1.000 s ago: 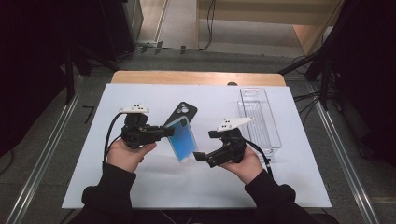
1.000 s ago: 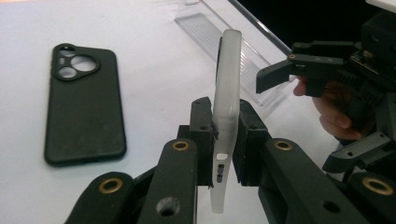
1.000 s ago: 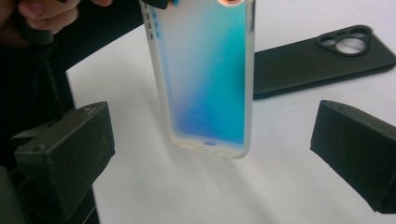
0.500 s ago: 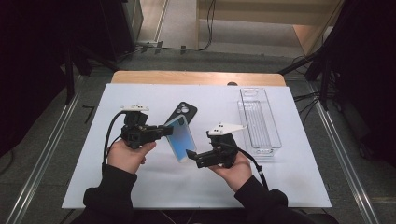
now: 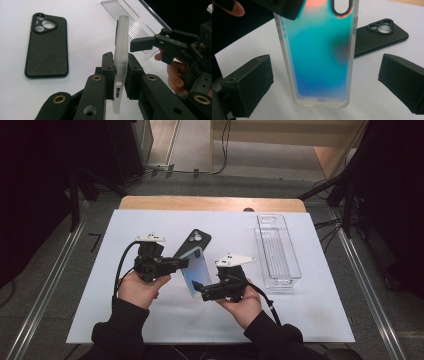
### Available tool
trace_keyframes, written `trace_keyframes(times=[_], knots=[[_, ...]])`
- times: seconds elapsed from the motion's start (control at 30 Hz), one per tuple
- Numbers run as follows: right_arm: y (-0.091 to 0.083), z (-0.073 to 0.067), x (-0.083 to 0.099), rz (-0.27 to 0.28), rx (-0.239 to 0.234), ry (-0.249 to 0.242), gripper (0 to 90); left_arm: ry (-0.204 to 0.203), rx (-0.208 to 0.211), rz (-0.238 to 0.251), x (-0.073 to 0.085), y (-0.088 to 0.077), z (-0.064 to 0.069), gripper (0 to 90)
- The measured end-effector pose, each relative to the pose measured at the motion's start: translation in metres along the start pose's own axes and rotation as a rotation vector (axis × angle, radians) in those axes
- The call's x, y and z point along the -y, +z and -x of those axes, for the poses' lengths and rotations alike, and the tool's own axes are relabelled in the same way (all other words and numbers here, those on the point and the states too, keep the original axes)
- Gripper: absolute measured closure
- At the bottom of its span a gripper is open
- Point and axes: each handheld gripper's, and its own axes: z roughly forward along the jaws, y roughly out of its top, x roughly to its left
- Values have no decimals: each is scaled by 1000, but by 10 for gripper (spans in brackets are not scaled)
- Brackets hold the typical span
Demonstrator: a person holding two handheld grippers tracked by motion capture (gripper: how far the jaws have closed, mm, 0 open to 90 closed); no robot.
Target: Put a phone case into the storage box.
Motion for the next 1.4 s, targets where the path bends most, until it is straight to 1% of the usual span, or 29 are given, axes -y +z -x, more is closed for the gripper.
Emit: trace_keyframes(times=[0.13,0.2,0.33,0.5,0.7,0.73,0.77,0.87,0.9,0.93,1.07,1.23,1.27,1.3,1.33,1.37,1.4], knots=[[2,-3,-1,5,13,-1,0,-12,9,-13,1,4,3,810],[3,-4,-2,9,23,1,0,-5,7,-17,2,6,5,811],[5,-6,-3,6,18,-1,0,0,5,-15,4,8,9,811],[8,-7,-5,9,21,-8,0,1,17,-6,6,9,14,810],[10,-7,-6,11,34,-8,0,4,22,-13,8,11,18,810],[10,-7,-6,12,34,-7,11,4,23,-11,8,11,18,810],[10,-6,-6,15,30,-6,63,8,23,-13,8,12,19,810],[10,-6,-6,21,31,0,76,6,31,-8,8,13,20,810],[10,-5,-6,20,27,-5,130,7,31,-6,8,13,21,810],[9,-5,-6,25,14,-6,136,9,26,-6,8,13,21,809],[9,-5,-6,21,14,-12,150,11,24,-4,8,13,21,808],[7,-6,-7,30,19,-19,154,29,27,8,7,11,22,805],[7,-6,-8,33,17,-20,154,31,33,13,7,10,22,800],[7,-5,-8,29,16,-18,155,26,40,27,7,8,23,780],[8,-5,-8,24,16,-17,155,21,45,39,6,7,23,738],[8,-4,-7,17,14,-16,155,27,43,33,5,6,23,734],[9,-4,-7,17,10,-10,155,29,44,38,5,5,23,733]])
